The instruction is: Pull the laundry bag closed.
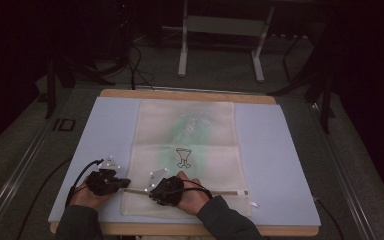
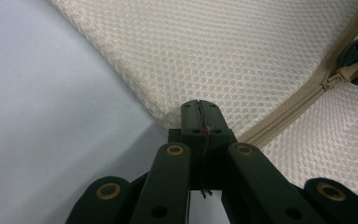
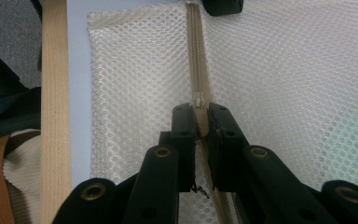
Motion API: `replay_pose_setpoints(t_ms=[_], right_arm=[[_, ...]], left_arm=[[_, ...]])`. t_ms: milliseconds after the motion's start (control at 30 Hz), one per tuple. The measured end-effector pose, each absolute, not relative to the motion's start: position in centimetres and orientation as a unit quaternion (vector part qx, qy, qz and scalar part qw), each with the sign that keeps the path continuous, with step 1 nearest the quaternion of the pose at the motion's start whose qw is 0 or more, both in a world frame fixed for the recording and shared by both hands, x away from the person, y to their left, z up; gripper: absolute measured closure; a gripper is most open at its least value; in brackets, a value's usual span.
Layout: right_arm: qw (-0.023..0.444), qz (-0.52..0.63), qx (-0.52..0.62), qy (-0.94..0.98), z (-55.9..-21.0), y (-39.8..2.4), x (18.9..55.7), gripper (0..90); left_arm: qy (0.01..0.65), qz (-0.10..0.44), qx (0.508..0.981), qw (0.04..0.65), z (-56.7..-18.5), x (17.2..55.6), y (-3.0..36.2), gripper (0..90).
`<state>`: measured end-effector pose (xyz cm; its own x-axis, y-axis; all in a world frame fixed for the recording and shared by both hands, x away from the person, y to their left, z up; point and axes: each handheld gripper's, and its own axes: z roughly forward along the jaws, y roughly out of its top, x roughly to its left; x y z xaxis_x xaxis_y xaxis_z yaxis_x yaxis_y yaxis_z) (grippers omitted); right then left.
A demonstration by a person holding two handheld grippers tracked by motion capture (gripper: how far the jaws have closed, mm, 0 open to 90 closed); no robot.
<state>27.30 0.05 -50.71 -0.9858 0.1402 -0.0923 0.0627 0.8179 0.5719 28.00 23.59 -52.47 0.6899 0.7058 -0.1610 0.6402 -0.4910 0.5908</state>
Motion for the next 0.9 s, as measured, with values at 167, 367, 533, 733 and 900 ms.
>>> replay_pose_setpoints(t_ms=[167,367,533,733,900], right_arm=[[0.065,0.297,0.054,0.951,-50.7,0.0,27.2,82.2],[0.068,0.294,0.056,0.952,-50.7,-0.3,27.0,82.2],[0.067,0.296,0.06,0.951,-50.7,-0.6,27.0,82.2],[0.066,0.293,0.061,0.952,-50.8,-0.9,27.0,82.3],[0.064,0.294,0.065,0.951,-50.7,-1.4,27.1,82.2]], left_arm=[[0.391,0.051,0.861,0.32,-52.5,28.0,23.6,89.7],[0.391,0.051,0.861,0.32,-52.5,28.0,23.6,89.7],[0.391,0.052,0.862,0.319,-52.5,28.0,23.6,89.7],[0.391,0.052,0.862,0.32,-52.5,28.0,23.6,89.7],[0.391,0.052,0.861,0.32,-52.5,28.0,23.6,89.7]])
